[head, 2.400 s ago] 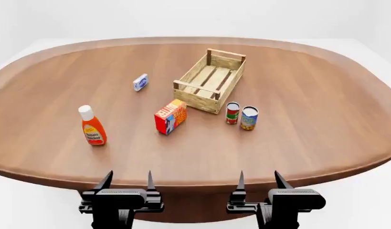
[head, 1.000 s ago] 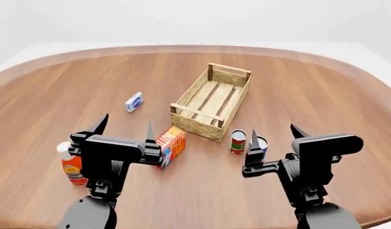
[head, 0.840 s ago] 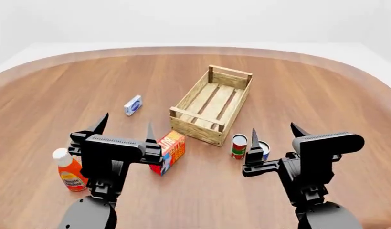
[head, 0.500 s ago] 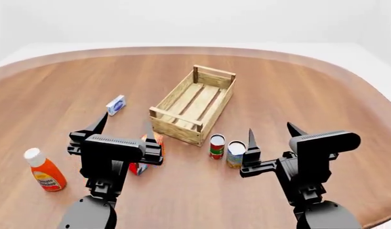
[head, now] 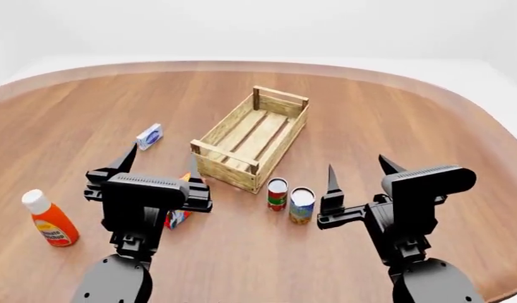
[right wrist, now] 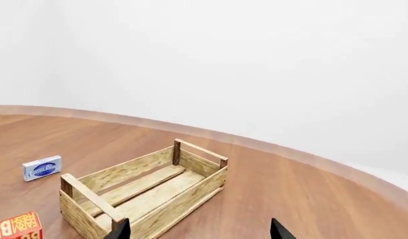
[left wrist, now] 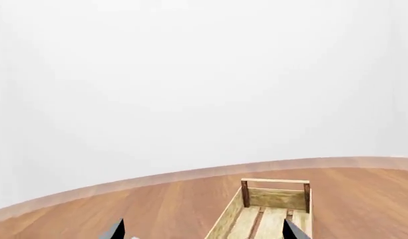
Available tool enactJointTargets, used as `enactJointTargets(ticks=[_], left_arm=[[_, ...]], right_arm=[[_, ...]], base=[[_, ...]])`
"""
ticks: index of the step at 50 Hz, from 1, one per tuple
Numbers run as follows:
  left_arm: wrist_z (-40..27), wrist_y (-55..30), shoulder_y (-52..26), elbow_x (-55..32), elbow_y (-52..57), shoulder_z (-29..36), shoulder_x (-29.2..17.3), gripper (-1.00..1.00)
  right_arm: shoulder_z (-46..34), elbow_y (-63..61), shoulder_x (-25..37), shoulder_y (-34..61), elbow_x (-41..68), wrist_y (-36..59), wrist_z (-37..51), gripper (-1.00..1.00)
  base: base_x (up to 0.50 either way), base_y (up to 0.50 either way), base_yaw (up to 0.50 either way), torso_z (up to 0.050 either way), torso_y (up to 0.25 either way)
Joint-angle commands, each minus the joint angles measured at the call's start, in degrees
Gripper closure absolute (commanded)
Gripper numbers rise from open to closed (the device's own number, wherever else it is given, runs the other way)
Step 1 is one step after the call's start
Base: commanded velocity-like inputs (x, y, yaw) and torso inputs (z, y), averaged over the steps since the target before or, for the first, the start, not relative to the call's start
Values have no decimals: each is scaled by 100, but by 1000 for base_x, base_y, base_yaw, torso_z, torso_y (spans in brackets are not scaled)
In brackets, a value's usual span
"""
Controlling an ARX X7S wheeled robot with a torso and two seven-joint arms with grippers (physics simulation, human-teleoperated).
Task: Pick up the ketchup, and put it in the wooden tray.
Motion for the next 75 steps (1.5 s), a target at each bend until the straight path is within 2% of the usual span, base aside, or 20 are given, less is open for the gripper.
enactJointTargets(ticks=[1,36,49,58,65,75], left_arm=[[-80,12,-33,-31,-36,-22,-27,-100],[-298,-83,-190,-73,61,35,-69,-100],[-399,-141,-290,-49,93,46,-103,-100],[-441,-170,-417,-48,26,60,-117,-100],[-460,-147,-513,-70,-72,57,-123,-100],[-497,-78,-533,-108,-196,32,-144,-100]], right_arm=[[-53,46,82,128,29,-15,-50,-100],[-171,233,144,211,17,-124,25,-100],[-298,343,153,306,15,-96,15,-100],[-307,370,159,328,82,-94,-14,-100],[-370,416,162,369,84,-143,-34,-100],[-509,502,159,430,53,-155,-42,-100]], base=[[0,0,500,0,0],[0,0,500,0,0],[5,-19,0,0,0],[123,-451,0,0,0],[324,-293,0,0,0],[349,74,0,0,2]])
